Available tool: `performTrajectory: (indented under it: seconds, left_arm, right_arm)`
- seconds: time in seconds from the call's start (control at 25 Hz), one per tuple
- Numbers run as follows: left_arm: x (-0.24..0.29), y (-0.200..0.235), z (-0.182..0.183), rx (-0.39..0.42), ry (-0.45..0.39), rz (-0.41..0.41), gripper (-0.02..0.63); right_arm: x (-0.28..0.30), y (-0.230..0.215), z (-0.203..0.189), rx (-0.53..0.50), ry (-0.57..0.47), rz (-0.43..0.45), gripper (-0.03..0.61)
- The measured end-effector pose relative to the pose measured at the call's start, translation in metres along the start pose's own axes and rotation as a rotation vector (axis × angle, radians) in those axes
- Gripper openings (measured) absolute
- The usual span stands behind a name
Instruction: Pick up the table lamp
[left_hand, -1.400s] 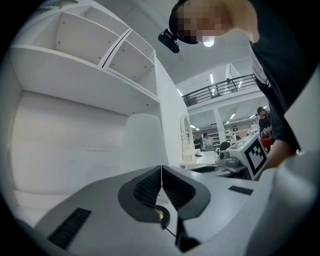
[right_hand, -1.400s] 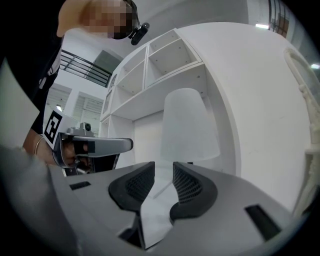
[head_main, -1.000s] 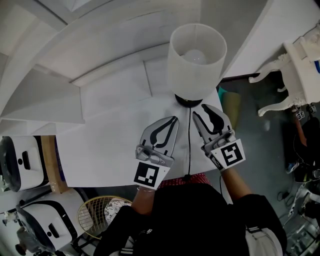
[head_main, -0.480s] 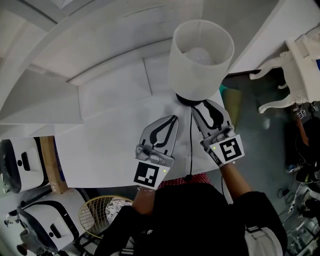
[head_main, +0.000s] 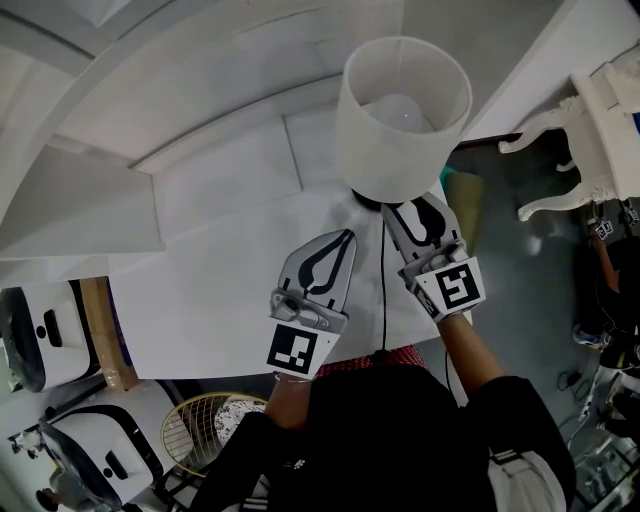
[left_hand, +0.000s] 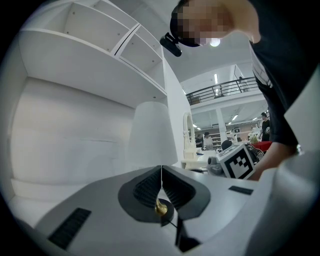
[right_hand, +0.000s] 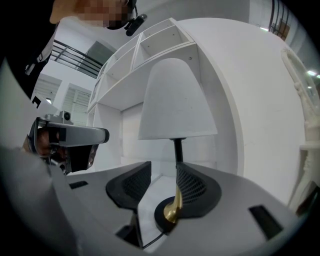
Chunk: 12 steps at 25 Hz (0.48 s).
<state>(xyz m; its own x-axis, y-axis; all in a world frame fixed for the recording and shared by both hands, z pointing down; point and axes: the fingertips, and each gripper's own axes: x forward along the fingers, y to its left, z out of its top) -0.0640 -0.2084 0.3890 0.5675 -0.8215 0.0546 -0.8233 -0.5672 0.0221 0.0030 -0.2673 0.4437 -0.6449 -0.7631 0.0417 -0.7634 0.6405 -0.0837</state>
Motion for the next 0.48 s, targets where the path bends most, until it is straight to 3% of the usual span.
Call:
performTrajectory:
  seconds: [0.48]
  left_arm:
    - [-0.002, 0.006, -0.008, -0.003, 0.017, 0.002, 0.012]
  right_arm:
    - [0.023, -0.008, -0.009, -0.030, 0.013, 0.003, 0.155]
